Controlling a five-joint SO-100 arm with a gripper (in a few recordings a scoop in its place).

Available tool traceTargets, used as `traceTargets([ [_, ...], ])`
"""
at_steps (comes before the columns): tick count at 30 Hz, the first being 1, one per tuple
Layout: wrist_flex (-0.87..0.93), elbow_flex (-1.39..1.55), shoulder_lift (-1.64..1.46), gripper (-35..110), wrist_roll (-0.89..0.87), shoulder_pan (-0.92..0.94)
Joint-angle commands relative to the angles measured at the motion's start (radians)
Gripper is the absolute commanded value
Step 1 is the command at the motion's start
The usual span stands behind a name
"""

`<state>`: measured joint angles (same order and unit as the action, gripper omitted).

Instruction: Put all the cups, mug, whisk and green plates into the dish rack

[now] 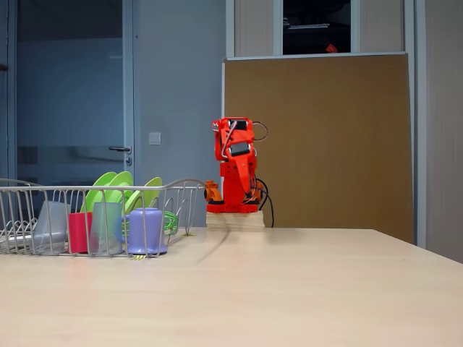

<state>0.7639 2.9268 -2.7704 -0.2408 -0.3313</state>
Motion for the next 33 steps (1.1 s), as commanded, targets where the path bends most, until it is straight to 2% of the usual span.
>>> traceTargets([
  [1, 0.026, 0.075, -0.075, 0, 0.071, -0.048],
  [5, 0.066, 0.163, -0.169, 0, 0.192, -0.066],
  [15, 0.333, 0.215, -0.33, 0, 0.224, -0.089],
  [22, 0.364, 0.215, -0.402, 0, 0.333, -0.143],
  [33, 0.449, 0.215, -0.558, 0, 0.351, -0.19],
])
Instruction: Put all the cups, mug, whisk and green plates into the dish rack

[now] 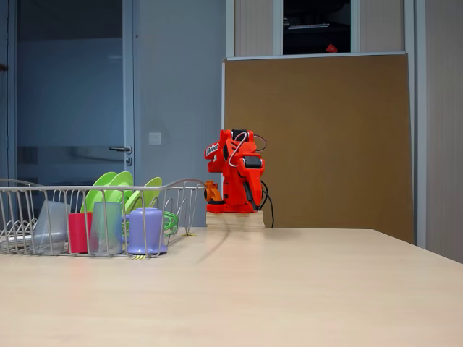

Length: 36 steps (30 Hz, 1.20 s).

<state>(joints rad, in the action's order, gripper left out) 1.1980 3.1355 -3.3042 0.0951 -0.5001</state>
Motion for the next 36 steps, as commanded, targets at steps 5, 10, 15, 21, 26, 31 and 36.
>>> traceTargets([
  [5, 0.015, 0.006, -0.025, 0, 0.014, -0.044],
  [10, 0.017, 0.006, -0.025, 0, 0.011, -0.046],
  [15, 0.017, 0.006, -0.025, 0, 0.011, -0.046],
  [21, 0.017, 0.006, -0.025, 0, 0.011, -0.046],
  [26, 0.017, 0.006, -0.025, 0, 0.011, -0.046],
  [31, 0.017, 0.006, -0.025, 0, 0.011, -0.046],
  [36, 0.017, 0.006, -0.025, 0, 0.011, -0.046],
])
